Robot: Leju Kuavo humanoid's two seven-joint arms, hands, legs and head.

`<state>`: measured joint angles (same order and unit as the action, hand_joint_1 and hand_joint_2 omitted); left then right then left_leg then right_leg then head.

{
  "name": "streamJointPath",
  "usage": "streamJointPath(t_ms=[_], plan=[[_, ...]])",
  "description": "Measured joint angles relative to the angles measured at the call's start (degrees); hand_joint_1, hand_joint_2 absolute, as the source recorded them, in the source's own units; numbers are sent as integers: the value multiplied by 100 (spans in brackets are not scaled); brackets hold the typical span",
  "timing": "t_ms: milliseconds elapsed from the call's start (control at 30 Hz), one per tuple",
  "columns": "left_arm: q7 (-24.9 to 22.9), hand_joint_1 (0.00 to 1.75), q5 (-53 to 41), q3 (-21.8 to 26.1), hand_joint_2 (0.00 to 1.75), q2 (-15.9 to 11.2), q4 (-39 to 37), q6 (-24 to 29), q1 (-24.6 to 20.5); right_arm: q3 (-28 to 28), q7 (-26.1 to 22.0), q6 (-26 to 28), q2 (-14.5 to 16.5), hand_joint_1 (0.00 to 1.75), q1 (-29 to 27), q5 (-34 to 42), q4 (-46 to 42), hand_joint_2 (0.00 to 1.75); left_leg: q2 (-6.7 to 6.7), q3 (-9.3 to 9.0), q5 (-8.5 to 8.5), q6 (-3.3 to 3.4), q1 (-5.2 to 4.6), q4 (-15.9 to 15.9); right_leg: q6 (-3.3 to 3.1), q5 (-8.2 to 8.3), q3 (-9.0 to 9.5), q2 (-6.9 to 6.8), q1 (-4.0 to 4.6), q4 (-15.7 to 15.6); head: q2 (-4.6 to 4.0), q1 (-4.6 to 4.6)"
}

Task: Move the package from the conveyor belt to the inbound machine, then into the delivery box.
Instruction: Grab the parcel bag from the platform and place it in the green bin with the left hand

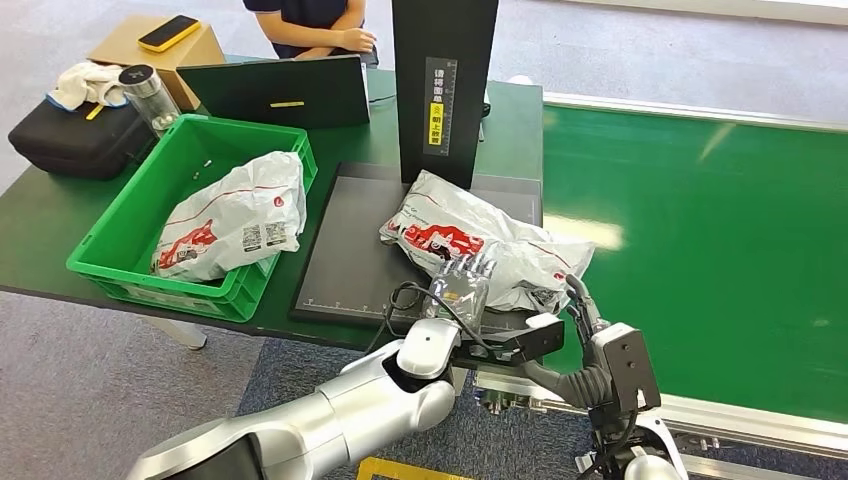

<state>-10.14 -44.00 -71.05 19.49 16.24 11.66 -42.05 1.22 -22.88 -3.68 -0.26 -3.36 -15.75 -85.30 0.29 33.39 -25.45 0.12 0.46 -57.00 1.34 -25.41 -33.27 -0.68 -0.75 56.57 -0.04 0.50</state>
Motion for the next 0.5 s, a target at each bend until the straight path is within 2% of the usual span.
streamJointPath(t_ms=[33, 133, 167, 500], plan=[[52, 28, 11, -4, 175, 1, 0, 185, 22, 0, 1, -15, -1, 0, 10, 11, -1, 175, 0, 0, 0, 0, 0, 0, 0, 0, 0, 0, 0, 0, 0, 1], [177, 159, 36, -9, 175, 1, 0, 595, 81, 0, 9, -45, -2, 0, 64, 42, 1, 175, 1, 0, 0, 0, 0, 0, 0, 0, 0, 1, 0, 0, 0, 1], [203, 175, 37, -10, 175, 1, 0, 647, 90, 0, 13, -47, -3, 0, 88, 47, 4, 175, 1, 0, 0, 0, 0, 0, 0, 0, 0, 1, 0, 0, 0, 0], [322, 175, 38, -10, 175, 1, 0, 743, 101, -8, 17, -49, -5, 0, 221, 115, 148, 175, 1, 0, 0, 0, 0, 0, 0, 0, 0, 0, 0, 0, -1, 1]])
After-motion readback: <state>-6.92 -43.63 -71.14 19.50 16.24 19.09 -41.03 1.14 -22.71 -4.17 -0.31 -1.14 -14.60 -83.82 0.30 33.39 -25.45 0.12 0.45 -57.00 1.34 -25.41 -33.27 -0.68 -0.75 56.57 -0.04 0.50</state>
